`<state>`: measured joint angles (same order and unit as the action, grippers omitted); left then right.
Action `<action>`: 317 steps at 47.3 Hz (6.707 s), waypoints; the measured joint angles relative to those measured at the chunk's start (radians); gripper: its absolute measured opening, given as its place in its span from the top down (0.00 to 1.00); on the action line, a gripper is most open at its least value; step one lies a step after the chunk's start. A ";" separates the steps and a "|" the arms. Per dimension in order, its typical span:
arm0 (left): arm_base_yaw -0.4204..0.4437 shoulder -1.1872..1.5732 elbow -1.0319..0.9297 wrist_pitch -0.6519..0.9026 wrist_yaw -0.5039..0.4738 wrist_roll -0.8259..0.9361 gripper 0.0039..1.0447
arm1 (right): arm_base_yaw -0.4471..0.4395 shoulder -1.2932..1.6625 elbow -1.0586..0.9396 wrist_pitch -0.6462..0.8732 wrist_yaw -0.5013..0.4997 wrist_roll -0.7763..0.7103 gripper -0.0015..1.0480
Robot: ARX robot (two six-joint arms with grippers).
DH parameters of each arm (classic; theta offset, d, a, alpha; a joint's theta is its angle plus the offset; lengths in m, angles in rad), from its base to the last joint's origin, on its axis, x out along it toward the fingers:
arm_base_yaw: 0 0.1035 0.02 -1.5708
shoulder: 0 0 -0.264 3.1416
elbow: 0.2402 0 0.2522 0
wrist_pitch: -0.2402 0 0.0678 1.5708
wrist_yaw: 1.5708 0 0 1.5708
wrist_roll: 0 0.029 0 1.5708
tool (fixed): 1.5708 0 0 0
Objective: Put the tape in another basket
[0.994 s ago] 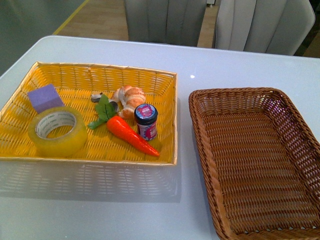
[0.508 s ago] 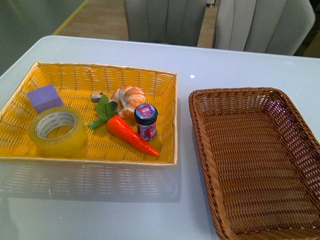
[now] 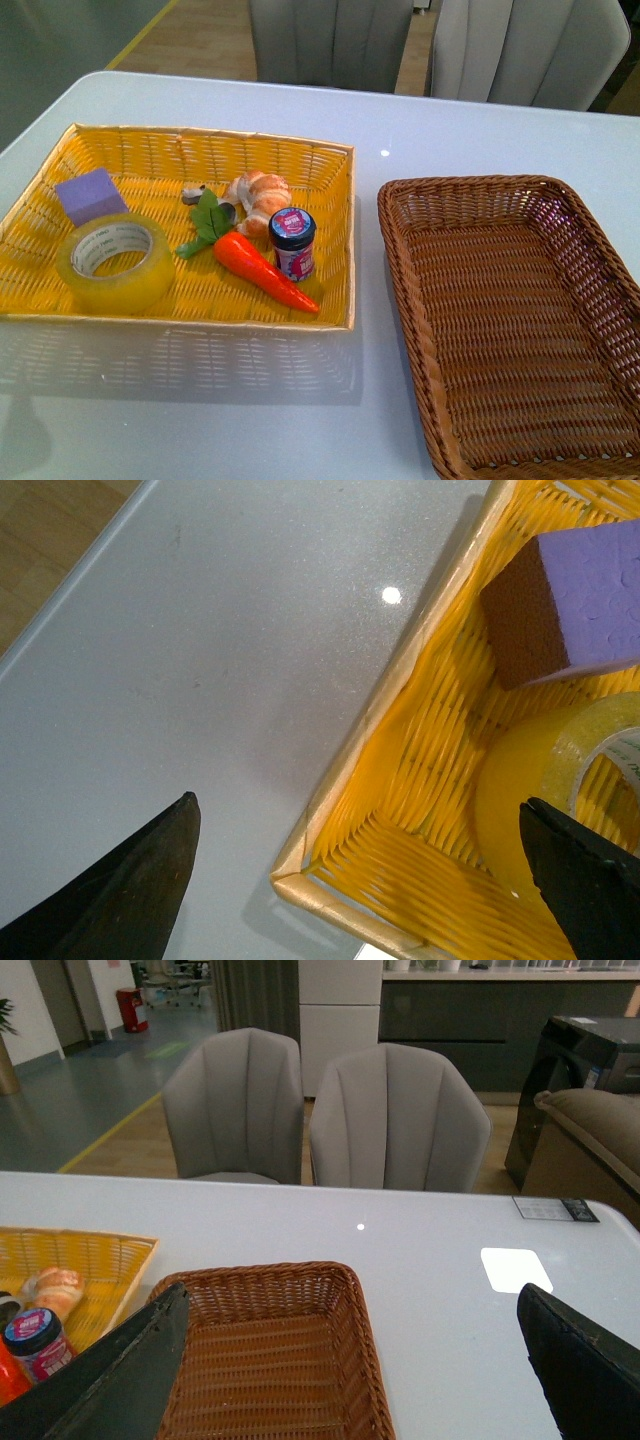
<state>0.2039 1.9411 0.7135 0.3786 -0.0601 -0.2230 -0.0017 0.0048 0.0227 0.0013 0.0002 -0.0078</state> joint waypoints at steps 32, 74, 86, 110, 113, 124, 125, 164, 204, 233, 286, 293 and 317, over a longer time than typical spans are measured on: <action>-0.071 0.109 0.136 -0.052 -0.003 -0.032 0.08 | 0.000 0.000 0.000 0.000 0.000 0.000 0.09; -0.172 0.229 0.198 -0.066 0.039 -0.151 0.08 | 0.000 0.000 0.000 0.000 0.000 0.000 0.09; -0.188 0.280 0.243 -0.080 0.042 -0.160 0.08 | 0.000 0.000 0.000 0.000 0.000 0.000 0.09; -0.213 0.287 0.247 -0.104 0.018 -0.161 0.71 | 0.000 0.000 0.000 0.000 0.000 0.000 0.09; -0.213 0.282 0.245 -0.110 0.017 -0.166 0.82 | 0.000 0.000 0.000 0.000 0.000 0.000 0.09; -0.213 0.235 0.224 -0.126 0.025 -0.168 0.86 | 0.000 0.000 0.000 0.000 0.000 0.000 0.09; -0.213 0.231 0.221 -0.126 0.024 -0.168 0.86 | 0.000 0.000 0.000 0.000 0.000 0.000 0.09; -0.481 -0.077 0.313 -0.307 -0.004 -0.135 0.86 | 0.000 0.000 0.000 0.000 0.000 0.000 0.09; -0.849 0.142 0.515 -0.383 0.113 -0.172 0.86 | 0.000 0.000 0.000 0.000 0.000 0.000 0.09; -0.937 0.259 0.650 -0.421 0.145 -0.219 0.78 | 0.000 0.000 0.000 0.000 0.000 0.000 0.09; -0.541 -0.598 -0.421 0.658 -0.274 0.198 0.82 | 0.000 0.000 0.000 0.000 0.000 0.001 0.09; -0.454 -0.764 -0.534 0.608 -0.177 0.209 0.99 | 0.000 0.000 0.000 0.000 0.000 0.001 0.09; -0.306 -1.132 -0.686 0.390 -0.040 0.212 0.99 | 0.000 0.000 0.000 0.000 0.000 0.001 0.09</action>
<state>-0.1017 0.8089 0.0273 0.7689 -0.1001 -0.0109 -0.0017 0.0048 0.0227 0.0013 -0.0002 -0.0071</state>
